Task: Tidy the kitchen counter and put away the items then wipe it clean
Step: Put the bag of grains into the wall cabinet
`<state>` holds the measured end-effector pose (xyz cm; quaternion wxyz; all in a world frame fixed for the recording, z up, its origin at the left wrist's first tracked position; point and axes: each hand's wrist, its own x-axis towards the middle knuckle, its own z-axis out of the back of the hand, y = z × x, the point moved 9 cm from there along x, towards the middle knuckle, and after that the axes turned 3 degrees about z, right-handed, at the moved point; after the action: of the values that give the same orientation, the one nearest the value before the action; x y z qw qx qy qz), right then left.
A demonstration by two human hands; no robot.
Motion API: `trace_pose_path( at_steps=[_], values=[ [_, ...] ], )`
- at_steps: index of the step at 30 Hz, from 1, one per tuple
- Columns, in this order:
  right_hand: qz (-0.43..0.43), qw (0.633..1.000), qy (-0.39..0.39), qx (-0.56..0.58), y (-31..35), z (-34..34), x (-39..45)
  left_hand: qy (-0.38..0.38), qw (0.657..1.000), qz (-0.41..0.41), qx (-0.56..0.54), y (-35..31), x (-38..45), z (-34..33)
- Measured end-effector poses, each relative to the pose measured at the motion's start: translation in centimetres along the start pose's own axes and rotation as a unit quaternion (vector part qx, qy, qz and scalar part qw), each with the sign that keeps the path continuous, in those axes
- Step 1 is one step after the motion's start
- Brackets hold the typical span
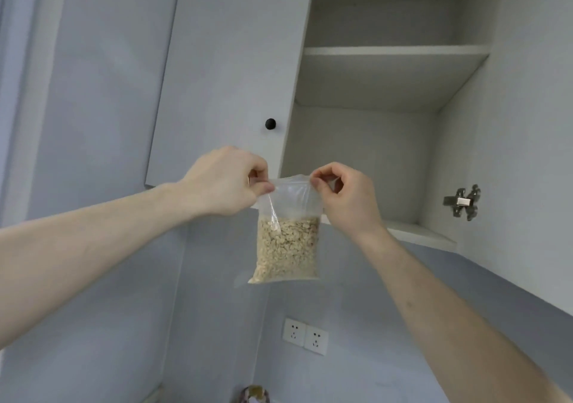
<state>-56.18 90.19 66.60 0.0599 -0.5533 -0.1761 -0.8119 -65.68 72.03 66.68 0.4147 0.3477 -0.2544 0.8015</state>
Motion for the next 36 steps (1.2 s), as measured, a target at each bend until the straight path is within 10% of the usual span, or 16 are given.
trace_pose_path(
  at_steps=[28, 36],
  values=[
    [-0.11, 0.963, -0.19, -0.157, -12.1, 5.8, 14.3, 0.045, 0.983, 0.035, 0.172, 2.1, 16.0, -6.7],
    [-0.139, 0.958, -0.176, -0.18, -17.6, 5.4, 15.9, -0.05, 0.991, 0.026, 0.119, 4.1, 16.5, -9.8]
  ],
)
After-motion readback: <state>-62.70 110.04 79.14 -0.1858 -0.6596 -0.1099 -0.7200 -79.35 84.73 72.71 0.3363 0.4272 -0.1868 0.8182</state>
